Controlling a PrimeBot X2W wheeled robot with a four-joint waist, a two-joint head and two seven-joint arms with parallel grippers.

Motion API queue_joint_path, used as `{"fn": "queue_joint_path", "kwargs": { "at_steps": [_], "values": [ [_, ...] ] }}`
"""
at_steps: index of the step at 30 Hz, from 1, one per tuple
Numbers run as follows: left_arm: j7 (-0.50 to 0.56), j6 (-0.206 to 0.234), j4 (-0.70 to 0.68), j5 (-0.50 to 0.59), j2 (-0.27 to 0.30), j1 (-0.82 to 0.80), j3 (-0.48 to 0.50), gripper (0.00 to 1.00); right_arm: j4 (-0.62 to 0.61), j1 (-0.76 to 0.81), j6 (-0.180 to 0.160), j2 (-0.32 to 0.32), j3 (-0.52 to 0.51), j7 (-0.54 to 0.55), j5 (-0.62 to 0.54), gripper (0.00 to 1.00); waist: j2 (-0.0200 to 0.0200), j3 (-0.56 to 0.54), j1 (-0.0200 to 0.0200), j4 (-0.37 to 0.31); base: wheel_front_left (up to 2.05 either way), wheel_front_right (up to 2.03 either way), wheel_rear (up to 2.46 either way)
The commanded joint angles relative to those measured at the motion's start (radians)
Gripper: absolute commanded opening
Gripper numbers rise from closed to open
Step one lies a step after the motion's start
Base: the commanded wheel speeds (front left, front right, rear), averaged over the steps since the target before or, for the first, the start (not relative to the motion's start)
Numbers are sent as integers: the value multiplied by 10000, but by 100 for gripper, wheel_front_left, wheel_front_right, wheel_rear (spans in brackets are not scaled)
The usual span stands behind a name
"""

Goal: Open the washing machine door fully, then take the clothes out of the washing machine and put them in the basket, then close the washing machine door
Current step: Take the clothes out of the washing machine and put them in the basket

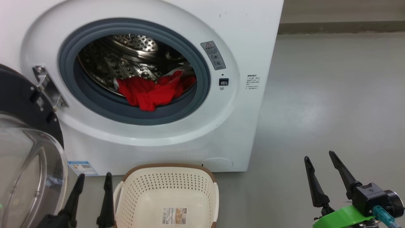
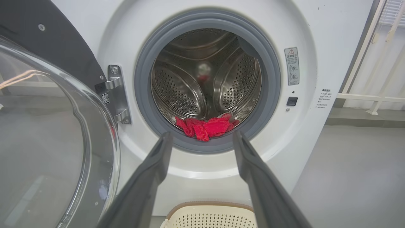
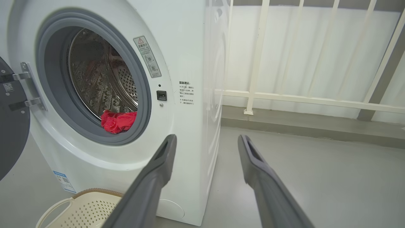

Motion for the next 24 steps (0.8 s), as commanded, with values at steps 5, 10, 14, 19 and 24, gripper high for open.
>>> {"fn": "queue_joint_path", "kwargs": {
  "at_steps": [5,10,14,19,24],
  "values": [
    [-40,-3,125,39,73,-1420,211,100,-365,-635,48,-133,366,-63,-107,100,0,705,0,268,0,0,0],
    [-145,-172,670,-82,22,-2533,89,100,-439,-868,48,-133,388,-63,-183,100,0,1249,0,359,0,0,0],
    [-200,-389,1299,-157,33,-3508,-46,100,-555,-1095,48,-133,405,-63,-259,100,0,1742,0,344,0,0,0],
    [-249,-578,2192,-196,68,-4783,-157,100,-671,-1391,48,-133,444,-63,-321,100,0,2399,0,234,0,0,0],
    [-349,-751,3065,-76,109,-5977,-364,100,-794,-1644,48,-133,468,-63,-308,100,0,3004,0,55,0,0,0]
  ]
}}
